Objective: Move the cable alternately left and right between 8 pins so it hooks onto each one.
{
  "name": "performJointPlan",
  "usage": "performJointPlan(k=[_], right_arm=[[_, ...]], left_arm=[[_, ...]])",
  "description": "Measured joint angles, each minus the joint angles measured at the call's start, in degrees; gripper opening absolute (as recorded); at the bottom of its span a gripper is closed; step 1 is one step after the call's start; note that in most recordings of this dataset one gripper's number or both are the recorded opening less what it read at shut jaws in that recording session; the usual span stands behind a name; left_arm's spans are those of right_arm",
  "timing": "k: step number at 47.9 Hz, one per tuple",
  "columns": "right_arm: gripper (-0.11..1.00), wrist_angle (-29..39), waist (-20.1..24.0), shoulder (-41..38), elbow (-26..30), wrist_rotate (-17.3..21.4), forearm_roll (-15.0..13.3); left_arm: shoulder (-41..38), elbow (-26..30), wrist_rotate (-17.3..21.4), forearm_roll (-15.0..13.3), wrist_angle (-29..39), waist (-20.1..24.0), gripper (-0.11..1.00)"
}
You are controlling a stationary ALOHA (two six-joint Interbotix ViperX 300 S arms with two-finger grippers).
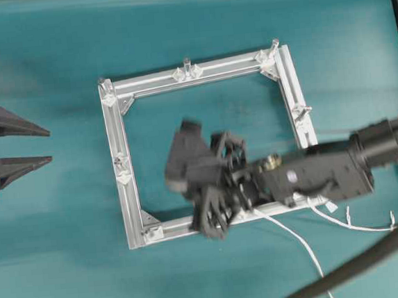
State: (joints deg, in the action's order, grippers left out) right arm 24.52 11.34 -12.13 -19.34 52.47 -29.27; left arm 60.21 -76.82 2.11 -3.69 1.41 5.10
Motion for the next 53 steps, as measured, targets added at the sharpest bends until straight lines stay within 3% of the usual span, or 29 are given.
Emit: performJointPlan(k=[9,23,33,53], right_arm=[[0.16,-1.67,4.83,-0.26,0.0,-2.02,0.0],[0.16,-2.2,8.26,-3.52,3.69,-7.65,0.0],[0.16,-1.14,8.09,-8.79,11.51,-9.14,0.53],[0.16,9.14,8.44,-19.6,31.29,-9.32,3.87]], left_arm=[[0.0,-0.09,0.0,0.0,0.0,-0.09,0.65],[0.0,-0.09,0.0,0.09,0.0,-0.09,0.65],[0.0,-0.09,0.0,0.09,0.0,-0.18,0.65],[0.0,-1.14,0.0,0.0,0.0,-2.2,0.65]])
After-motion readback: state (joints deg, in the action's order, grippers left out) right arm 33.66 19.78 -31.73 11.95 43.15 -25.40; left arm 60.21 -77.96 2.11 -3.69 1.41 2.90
